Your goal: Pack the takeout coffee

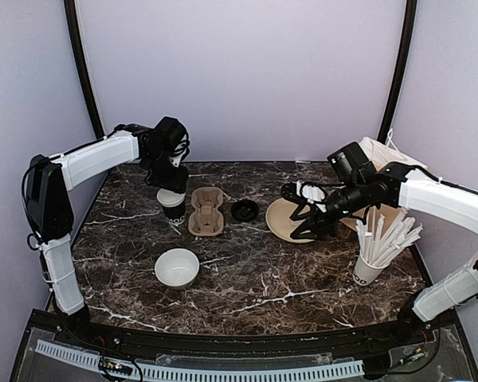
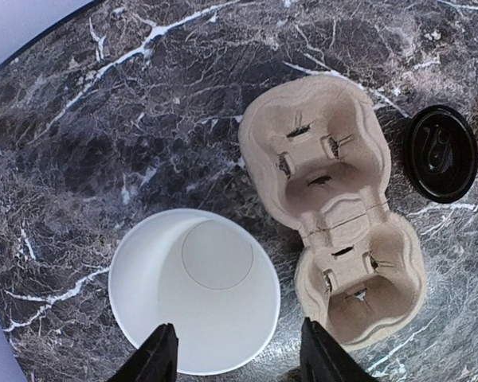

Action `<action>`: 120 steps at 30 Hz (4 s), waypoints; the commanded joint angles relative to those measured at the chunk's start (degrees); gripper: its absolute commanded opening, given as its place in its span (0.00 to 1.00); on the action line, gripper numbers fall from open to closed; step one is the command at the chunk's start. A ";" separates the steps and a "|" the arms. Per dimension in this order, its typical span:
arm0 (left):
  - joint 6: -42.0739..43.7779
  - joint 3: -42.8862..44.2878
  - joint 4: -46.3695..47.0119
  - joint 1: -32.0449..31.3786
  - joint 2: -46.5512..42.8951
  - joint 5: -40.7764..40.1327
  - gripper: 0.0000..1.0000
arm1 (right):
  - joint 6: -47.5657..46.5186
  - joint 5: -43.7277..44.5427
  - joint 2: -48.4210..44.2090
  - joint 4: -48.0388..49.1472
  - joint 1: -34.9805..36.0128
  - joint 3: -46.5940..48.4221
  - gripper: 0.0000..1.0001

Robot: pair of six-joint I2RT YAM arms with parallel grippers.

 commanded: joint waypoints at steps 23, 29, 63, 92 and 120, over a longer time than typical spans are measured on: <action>3.14 7.97 -7.55 0.79 4.99 0.68 0.06 | -0.37 7.53 -2.52 2.74 0.17 -1.48 0.45; 8.52 15.40 -9.68 -6.32 -1.82 -2.91 0.00 | -0.75 11.03 -1.78 0.28 -0.87 3.78 0.42; 24.22 5.36 -1.95 -41.85 5.94 -3.76 0.00 | 14.06 10.28 -2.43 1.77 -17.52 19.88 0.68; 27.71 6.73 -4.81 -41.50 -1.53 -4.41 0.46 | 12.50 7.27 -4.74 -1.17 -17.52 18.94 0.68; 16.85 29.89 2.59 -18.51 26.63 4.26 0.49 | 14.19 28.95 -8.68 -2.56 -18.08 9.79 0.61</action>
